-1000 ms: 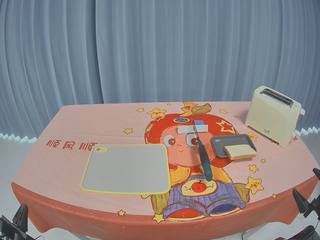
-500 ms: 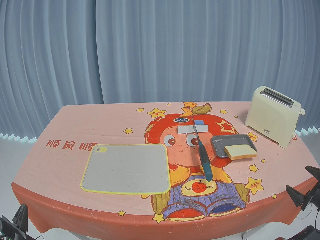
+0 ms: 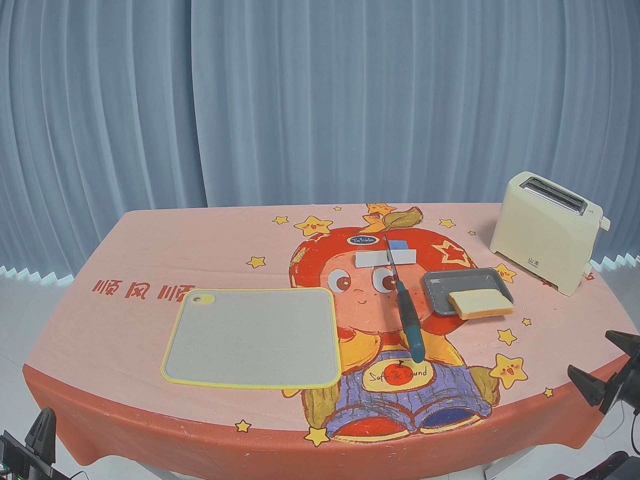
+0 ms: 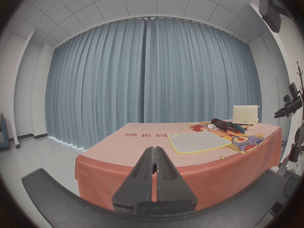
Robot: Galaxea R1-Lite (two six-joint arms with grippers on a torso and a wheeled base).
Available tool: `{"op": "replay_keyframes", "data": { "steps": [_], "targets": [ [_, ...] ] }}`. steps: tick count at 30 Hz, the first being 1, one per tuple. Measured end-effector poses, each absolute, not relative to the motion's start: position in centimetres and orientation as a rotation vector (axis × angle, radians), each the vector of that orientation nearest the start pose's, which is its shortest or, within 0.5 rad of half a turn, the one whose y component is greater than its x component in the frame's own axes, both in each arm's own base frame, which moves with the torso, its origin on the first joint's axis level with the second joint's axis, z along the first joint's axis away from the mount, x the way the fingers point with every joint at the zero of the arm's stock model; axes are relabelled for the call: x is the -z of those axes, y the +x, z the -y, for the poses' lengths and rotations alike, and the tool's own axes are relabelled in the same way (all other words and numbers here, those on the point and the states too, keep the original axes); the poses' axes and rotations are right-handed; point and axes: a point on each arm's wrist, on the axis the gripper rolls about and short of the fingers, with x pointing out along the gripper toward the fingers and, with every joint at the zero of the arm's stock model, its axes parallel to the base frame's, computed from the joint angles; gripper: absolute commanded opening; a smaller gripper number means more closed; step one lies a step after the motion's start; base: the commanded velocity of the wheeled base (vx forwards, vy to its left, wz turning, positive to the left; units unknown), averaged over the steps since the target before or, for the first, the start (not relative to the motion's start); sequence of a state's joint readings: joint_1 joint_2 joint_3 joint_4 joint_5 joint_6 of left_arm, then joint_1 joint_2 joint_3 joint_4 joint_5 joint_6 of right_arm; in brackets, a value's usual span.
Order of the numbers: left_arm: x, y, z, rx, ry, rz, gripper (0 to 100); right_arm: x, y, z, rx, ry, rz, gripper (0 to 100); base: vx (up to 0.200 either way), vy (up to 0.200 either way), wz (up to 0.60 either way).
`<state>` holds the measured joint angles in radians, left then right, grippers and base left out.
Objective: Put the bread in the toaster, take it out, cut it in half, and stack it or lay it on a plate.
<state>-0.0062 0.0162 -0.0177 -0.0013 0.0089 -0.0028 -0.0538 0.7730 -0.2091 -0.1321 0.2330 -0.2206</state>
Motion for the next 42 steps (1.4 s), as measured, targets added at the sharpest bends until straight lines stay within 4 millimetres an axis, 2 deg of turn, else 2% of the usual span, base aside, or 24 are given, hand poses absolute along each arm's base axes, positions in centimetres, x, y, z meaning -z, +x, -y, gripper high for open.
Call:
{"op": "replay_keyframes", "data": {
  "steps": [6, 26, 42],
  "targets": [
    [-8.1, -2.3, 0.0, -0.003, -0.003, 0.003, 0, -13.8, 6.8, -0.2, -0.222, -0.136, -0.416, 100, 0.0, 0.0, 0.0],
    [-8.1, -2.3, 0.0, -0.003, -0.003, 0.003, 0, -13.6, 8.0, -1.3, -0.278, 0.231, -0.546, 100, 0.0, 0.0, 0.0],
    [-8.1, -2.3, 0.0, -0.002, -0.003, 0.003, 0, -15.5, 10.7, -3.1, -0.318, 0.552, -0.597, 100, 0.0, 0.0, 0.0]
  ]
}}
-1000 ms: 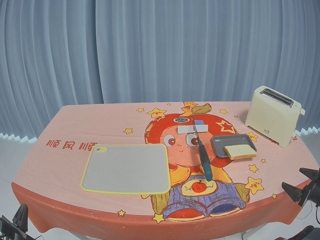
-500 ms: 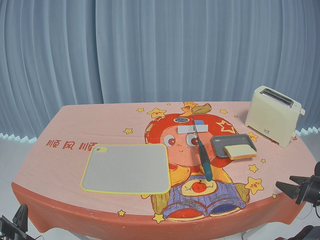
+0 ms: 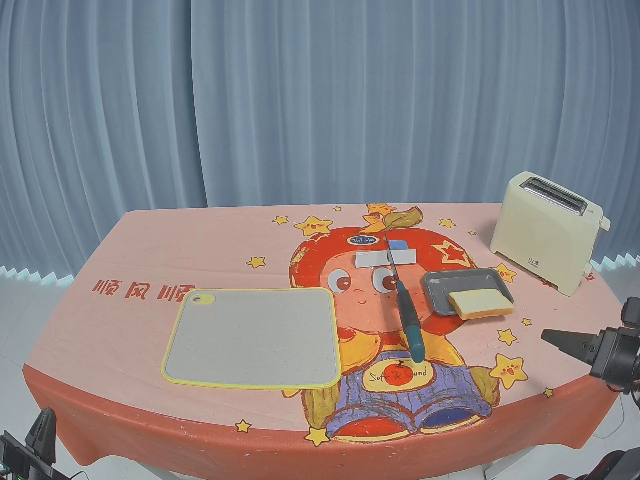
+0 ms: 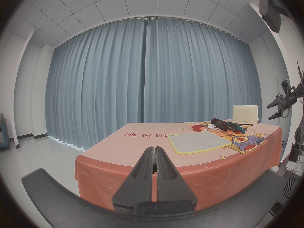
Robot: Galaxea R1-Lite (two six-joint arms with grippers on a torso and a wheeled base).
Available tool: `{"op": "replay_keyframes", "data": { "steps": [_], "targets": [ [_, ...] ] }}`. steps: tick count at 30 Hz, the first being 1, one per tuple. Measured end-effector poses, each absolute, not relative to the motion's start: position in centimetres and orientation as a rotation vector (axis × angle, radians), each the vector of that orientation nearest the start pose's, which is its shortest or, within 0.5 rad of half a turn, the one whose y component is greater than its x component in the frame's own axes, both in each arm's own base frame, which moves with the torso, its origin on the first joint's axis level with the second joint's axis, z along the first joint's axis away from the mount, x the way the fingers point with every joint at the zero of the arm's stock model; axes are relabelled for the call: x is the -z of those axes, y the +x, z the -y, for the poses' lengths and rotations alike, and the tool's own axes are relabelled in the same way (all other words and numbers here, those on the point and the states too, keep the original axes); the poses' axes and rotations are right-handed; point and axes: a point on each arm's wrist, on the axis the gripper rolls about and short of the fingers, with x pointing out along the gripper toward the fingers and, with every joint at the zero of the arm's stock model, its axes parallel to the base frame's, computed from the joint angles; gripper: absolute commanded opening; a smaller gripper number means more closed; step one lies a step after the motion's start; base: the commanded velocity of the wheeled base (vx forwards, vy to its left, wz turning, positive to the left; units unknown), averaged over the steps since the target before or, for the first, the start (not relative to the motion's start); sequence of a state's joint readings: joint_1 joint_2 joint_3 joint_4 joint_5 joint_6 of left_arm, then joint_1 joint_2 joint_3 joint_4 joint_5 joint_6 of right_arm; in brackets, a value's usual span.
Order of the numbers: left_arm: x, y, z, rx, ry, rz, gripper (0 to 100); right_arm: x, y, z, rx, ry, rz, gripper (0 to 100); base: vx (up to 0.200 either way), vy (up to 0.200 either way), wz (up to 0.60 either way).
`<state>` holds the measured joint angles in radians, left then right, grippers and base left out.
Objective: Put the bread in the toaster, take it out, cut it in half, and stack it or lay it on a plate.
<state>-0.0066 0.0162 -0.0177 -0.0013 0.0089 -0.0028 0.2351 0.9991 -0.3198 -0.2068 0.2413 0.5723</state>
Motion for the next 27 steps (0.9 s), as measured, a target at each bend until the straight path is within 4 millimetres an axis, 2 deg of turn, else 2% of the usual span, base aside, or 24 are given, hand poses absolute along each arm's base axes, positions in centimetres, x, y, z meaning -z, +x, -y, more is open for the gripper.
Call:
{"op": "replay_keyframes", "data": {
  "steps": [10, 19, 27],
  "targets": [
    [-8.1, -2.3, 0.0, -0.003, -0.002, 0.003, 0, -16.0, 12.7, -4.7, -0.342, 0.757, -0.622, 100, 0.0, 0.0, 0.0],
    [-8.1, -2.3, 0.0, -0.003, -0.003, 0.003, 0, -15.1, 13.8, -5.8, -0.367, 0.84, -0.74, 100, 0.0, 0.0, 0.0],
    [-8.1, -2.3, 0.0, -0.003, -0.003, 0.003, 0, -15.6, 14.6, -6.4, -0.414, 0.977, -0.769, 100, 0.0, 0.0, 0.0]
  ]
}}
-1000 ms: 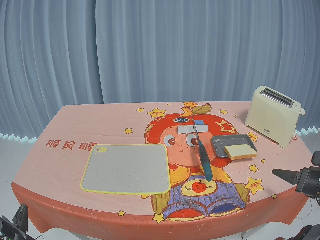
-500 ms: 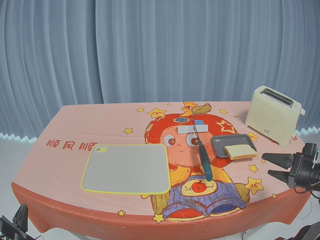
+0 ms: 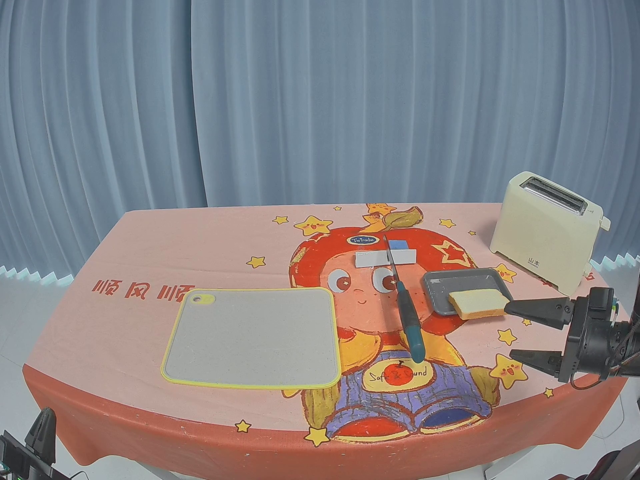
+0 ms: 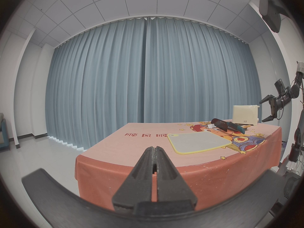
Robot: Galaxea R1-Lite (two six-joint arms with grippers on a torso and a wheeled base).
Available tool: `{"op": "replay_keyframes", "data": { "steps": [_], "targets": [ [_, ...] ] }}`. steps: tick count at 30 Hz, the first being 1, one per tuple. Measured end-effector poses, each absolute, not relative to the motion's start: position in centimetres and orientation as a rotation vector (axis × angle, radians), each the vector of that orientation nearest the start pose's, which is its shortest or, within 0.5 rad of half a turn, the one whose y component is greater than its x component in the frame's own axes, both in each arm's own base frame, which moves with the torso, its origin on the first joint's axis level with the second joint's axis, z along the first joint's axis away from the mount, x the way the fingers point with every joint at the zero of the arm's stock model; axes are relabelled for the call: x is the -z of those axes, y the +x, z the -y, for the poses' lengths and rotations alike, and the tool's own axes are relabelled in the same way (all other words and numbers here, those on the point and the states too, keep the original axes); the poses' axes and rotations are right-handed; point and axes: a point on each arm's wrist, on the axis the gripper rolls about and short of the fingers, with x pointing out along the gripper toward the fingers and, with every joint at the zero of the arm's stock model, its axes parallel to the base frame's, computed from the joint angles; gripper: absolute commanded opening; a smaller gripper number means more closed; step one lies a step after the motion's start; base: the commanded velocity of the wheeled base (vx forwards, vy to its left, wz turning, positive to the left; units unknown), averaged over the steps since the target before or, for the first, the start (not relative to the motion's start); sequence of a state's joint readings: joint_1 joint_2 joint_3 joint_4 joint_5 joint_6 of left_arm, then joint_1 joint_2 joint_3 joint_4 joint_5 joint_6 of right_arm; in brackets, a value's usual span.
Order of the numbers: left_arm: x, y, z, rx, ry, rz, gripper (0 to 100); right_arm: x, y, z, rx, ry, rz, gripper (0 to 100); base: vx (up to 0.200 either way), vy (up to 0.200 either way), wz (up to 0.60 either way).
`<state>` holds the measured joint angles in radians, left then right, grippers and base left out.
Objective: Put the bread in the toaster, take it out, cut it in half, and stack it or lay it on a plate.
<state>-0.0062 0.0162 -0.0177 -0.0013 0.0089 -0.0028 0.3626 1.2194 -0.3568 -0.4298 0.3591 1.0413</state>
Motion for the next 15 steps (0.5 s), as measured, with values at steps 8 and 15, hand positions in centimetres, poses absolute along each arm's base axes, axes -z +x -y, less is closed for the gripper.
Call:
{"op": "replay_keyframes", "data": {
  "steps": [8, 15],
  "targets": [
    [-8.1, -2.3, 0.0, -0.002, -0.002, 0.003, 0, -15.9, 15.9, -6.9, -0.462, 1.13, -0.801, 100, 0.0, 0.0, 0.0],
    [-8.1, -2.3, 0.0, -0.002, -0.003, 0.003, 0, -14.8, 17.1, -7.0, -0.476, 1.195, -0.868, 100, 0.0, 0.0, 0.0]
  ]
}}
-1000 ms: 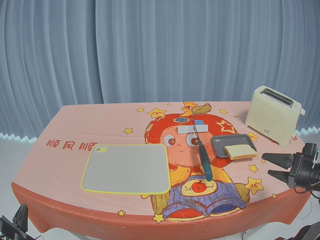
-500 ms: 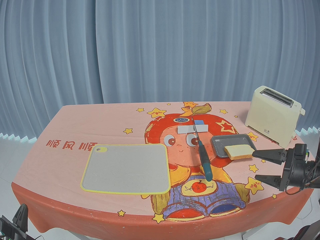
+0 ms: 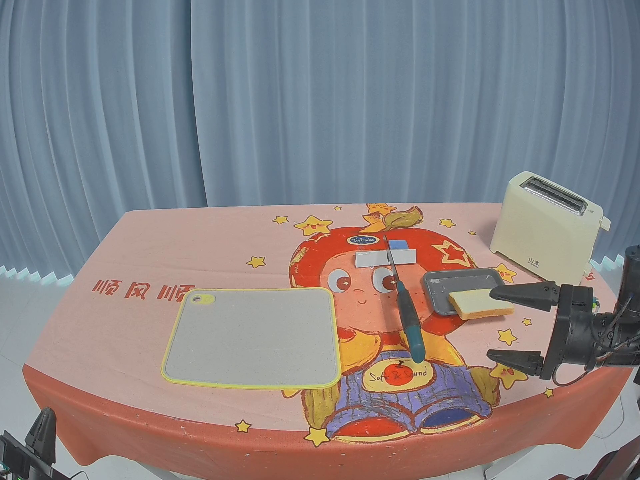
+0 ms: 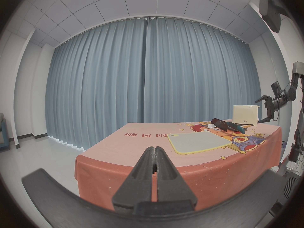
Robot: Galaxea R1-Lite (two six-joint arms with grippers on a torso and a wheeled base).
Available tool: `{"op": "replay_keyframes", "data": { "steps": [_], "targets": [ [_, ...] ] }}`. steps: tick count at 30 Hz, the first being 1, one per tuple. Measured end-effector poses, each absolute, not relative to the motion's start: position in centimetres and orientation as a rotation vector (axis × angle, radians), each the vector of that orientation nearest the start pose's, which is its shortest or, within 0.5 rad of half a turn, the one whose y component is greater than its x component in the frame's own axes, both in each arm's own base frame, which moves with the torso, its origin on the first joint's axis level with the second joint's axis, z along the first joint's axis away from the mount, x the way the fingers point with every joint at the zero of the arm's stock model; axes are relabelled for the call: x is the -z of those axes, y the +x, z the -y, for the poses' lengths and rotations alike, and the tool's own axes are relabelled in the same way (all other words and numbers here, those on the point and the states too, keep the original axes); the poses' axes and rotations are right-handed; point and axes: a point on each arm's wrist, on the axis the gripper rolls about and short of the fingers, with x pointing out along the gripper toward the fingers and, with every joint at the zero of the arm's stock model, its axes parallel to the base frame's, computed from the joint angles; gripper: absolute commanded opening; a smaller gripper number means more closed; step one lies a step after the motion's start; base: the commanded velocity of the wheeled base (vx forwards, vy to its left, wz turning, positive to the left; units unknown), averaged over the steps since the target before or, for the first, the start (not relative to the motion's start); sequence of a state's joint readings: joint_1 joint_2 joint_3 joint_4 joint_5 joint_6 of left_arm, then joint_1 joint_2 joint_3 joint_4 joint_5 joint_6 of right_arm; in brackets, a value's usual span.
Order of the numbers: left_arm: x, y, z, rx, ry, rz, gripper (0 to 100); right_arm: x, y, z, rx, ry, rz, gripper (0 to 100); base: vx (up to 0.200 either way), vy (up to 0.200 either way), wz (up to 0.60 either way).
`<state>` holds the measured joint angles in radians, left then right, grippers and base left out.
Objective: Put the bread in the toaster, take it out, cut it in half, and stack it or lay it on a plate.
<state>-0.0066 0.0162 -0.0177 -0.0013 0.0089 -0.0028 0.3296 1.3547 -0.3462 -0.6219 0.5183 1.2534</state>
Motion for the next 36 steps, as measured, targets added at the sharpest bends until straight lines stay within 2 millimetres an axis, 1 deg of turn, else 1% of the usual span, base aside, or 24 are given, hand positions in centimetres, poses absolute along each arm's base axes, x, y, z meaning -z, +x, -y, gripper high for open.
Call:
{"op": "replay_keyframes", "data": {
  "steps": [9, 23, 28, 36],
  "targets": [
    [-8.1, -2.3, 0.0, -0.003, -0.003, 0.003, 0, -13.5, 18.8, -6.8, -0.417, 1.212, -0.878, 100, 0.0, 0.0, 0.0],
    [-8.1, -2.3, 0.0, -0.003, -0.002, 0.003, 0, -11.6, 21.7, -5.5, -0.341, 1.246, -0.817, 100, 0.0, 0.0, 0.0],
    [-8.1, -2.3, 0.0, -0.004, -0.002, 0.003, 0, -10.8, 22.4, -5.3, -0.308, 1.256, -0.831, 100, 0.0, 0.0, 0.0],
    [-8.1, -2.3, 0.0, -0.003, -0.003, 0.003, 0, -10.3, 23.9, -4.3, -0.255, 1.278, -0.813, 100, 0.0, 0.0, 0.0]
  ]
}}
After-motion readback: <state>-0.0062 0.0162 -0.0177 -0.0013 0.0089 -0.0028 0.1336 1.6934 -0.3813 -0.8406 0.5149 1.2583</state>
